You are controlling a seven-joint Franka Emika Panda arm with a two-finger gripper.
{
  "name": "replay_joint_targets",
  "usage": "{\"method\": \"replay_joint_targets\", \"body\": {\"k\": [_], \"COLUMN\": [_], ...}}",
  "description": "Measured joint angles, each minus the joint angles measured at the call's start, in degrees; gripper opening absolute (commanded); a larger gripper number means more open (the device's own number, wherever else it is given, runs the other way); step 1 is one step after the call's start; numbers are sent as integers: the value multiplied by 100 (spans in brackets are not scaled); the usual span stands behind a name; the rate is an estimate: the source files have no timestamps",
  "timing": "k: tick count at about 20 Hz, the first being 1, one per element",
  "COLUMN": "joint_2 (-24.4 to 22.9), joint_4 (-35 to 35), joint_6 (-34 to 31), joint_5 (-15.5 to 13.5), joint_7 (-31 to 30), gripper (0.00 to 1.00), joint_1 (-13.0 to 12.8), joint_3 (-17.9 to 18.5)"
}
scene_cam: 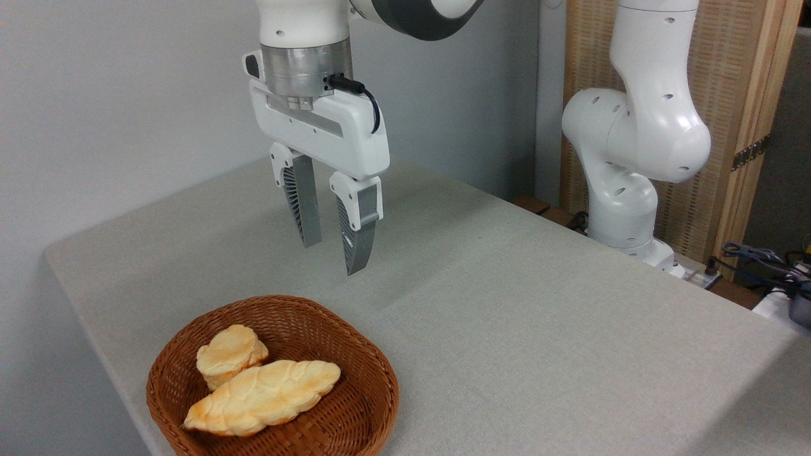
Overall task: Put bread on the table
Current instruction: 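Lower the open gripper onto the small round roll in the basket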
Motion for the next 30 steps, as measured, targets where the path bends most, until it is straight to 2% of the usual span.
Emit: {"method": "replay_joint_targets", "body": {"k": [15, 17, 25, 30], "joint_2": [55, 166, 923, 1244], "joint_4": [0, 0, 0, 1], "joint_6": [21, 229, 1779, 2403], "joint_5": [0, 0, 0, -57], "joint_7": [0, 0, 0, 0], "gripper": [100, 100, 100, 100], "joint_1": [-13, -14, -27, -66], "joint_3": [-15, -14, -36, -220]}}
